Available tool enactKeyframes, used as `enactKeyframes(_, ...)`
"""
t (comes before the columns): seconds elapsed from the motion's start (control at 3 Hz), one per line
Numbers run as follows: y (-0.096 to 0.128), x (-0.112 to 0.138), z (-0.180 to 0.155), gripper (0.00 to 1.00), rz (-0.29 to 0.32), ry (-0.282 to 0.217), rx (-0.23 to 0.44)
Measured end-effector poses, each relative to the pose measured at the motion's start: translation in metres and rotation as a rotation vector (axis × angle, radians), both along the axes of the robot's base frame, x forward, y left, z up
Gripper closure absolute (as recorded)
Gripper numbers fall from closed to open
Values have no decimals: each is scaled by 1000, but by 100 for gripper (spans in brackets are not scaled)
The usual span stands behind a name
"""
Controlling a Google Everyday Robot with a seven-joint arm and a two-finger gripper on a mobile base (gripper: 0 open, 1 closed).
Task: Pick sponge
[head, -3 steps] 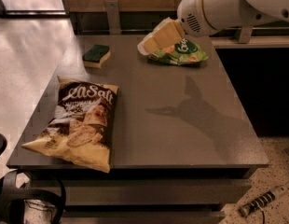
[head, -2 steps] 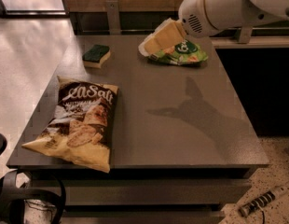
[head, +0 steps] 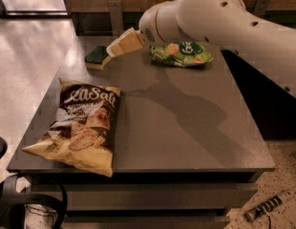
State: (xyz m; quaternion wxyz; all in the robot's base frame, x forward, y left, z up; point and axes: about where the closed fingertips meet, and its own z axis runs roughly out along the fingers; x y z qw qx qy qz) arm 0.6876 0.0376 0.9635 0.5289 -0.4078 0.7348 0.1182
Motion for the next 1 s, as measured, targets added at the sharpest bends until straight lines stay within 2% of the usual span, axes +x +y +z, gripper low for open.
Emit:
enactKeyframes(0.33, 34, 23, -21, 0, 10, 2, 59)
enactKeyframes(1.0, 93, 46, -75, 0, 34, 36, 191)
